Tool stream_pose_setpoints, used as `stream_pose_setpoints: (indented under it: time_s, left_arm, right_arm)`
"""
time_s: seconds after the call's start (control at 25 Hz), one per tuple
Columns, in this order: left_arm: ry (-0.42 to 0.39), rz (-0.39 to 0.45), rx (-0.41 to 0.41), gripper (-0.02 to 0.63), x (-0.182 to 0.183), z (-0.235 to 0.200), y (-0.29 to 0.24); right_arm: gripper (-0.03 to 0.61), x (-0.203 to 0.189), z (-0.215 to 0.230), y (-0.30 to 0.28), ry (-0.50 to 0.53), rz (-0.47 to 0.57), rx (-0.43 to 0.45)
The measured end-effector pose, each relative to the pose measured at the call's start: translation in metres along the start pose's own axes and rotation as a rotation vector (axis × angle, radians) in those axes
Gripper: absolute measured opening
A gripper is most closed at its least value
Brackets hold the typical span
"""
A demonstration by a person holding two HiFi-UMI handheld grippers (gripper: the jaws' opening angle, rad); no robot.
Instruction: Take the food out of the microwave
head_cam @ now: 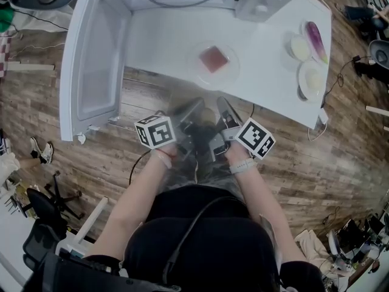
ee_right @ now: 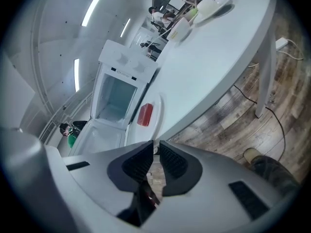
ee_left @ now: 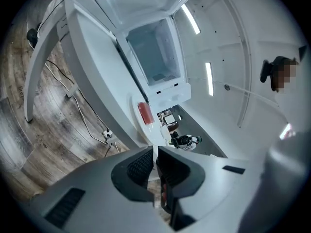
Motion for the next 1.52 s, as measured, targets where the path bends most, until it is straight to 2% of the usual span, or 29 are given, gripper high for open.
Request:
stream_pose_setpoints:
  time_s: [0.24, 0.52, 0.64, 1.2, 1.4, 1.52]
  left_arm:
    - [-0.055, 0.016, -0.014, 0.012, 0.005, 0.012, 0.005]
    - [-0.161, 0.031, -0.022, 0.011, 0.018, 0.027, 0.007]
    - [-0.196, 0.038, -0.028, 0.011, 0.022, 0.032, 0.009]
    - [-0.308, 0.103, -0.027, 0.011, 0.050, 0.060, 0.021]
    - [-0.294, 0.150, -0.060, 0.011, 0.069, 0.075, 0.023]
    - [-0.373, 0.150, -0.067, 0.011, 0.080, 0.091, 0.026]
  right_arm:
    - [0.038, 0.001, -0.007, 0.009, 0.081, 0.014, 0.038]
    - [0.020, 0.006, -0.027, 0.019, 0.317, 0.026, 0.107]
    - [0.020, 0.006, -0.033, 0.022, 0.383, 0.020, 0.129]
    - [0.020, 0.001, -0.089, 0.029, 0.716, 0.003, 0.257]
    - [0.020, 0.008, -0.110, 0.040, 0.807, 0.026, 0.313]
    - [0.019, 0.013, -0.124, 0.053, 0.865, 0.044, 0.351]
Point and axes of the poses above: the fingertips, and each gripper's own axes: y backward along the fingers, z to its right, x out of its top, the point moved 10 cm from there along y, backward along the fingers, and after that the axes turned 8 degrees about -y, right-handed, at the moved point
